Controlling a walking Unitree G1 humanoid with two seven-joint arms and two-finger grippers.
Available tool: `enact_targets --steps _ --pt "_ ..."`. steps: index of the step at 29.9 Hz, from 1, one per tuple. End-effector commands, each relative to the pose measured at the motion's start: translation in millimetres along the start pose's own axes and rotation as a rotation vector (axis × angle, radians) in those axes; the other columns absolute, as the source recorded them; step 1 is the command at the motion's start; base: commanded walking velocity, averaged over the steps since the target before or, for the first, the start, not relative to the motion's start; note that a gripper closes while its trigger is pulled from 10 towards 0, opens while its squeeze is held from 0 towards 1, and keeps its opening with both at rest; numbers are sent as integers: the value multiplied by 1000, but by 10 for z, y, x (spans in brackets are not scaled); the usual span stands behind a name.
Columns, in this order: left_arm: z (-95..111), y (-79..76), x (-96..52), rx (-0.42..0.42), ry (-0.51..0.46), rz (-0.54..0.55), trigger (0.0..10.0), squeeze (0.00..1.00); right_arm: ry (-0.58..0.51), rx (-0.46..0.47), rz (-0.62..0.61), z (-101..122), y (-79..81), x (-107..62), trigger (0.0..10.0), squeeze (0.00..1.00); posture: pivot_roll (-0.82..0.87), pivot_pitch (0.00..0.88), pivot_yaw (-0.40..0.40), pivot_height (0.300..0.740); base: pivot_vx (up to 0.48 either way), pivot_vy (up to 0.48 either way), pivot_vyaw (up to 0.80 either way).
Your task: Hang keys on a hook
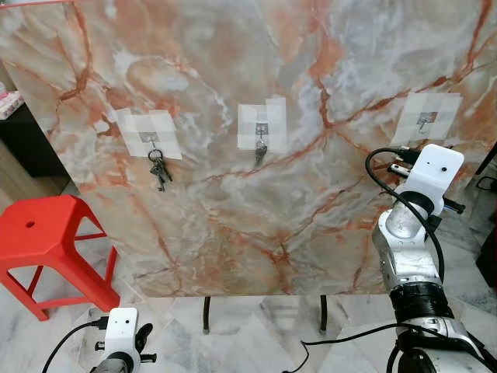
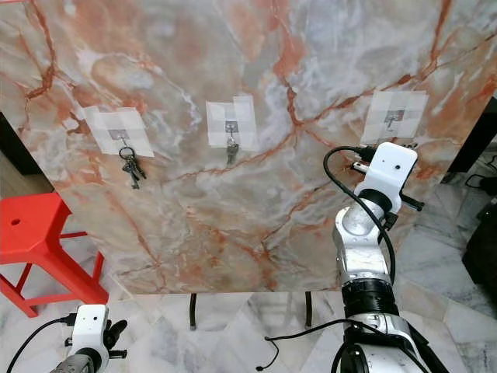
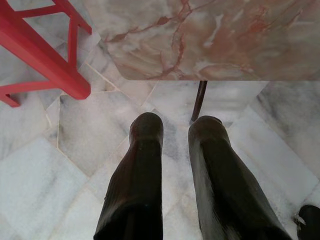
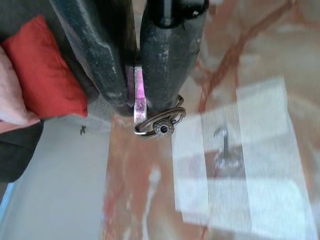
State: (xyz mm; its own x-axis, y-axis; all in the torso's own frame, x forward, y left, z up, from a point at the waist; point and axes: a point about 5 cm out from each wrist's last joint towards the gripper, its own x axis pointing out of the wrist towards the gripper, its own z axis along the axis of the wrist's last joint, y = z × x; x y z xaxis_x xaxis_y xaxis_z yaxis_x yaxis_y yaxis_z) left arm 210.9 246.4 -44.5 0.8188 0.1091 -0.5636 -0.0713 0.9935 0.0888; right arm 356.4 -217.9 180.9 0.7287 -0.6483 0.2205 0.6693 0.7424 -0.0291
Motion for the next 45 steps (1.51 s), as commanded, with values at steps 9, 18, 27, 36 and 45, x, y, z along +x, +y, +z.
enact_targets --steps 9,18,27,36,45 --pt "22 -14 10 9 -7 -13 10000 0 -72 -187 97 158 120 154 10000 0 94 44 24 740 0 0 0" --pt "46 -59 22 11 -20 -33 10000 0 -63 -225 1 77 -17 118 10000 0 90 56 23 740 0 0 0" --pt "61 -72 29 6 -25 -39 10000 0 -61 -261 61 23 51 58 10000 0 90 57 22 740 0 0 0" --pt "81 -88 38 5 -31 -47 10000 0 -125 -374 76 89 72 99 10000 0 90 59 20 740 0 0 0" --pt "45 -97 28 5 -17 -55 10000 0 -83 -355 54 18 31 72 10000 0 92 61 21 740 0 0 0"
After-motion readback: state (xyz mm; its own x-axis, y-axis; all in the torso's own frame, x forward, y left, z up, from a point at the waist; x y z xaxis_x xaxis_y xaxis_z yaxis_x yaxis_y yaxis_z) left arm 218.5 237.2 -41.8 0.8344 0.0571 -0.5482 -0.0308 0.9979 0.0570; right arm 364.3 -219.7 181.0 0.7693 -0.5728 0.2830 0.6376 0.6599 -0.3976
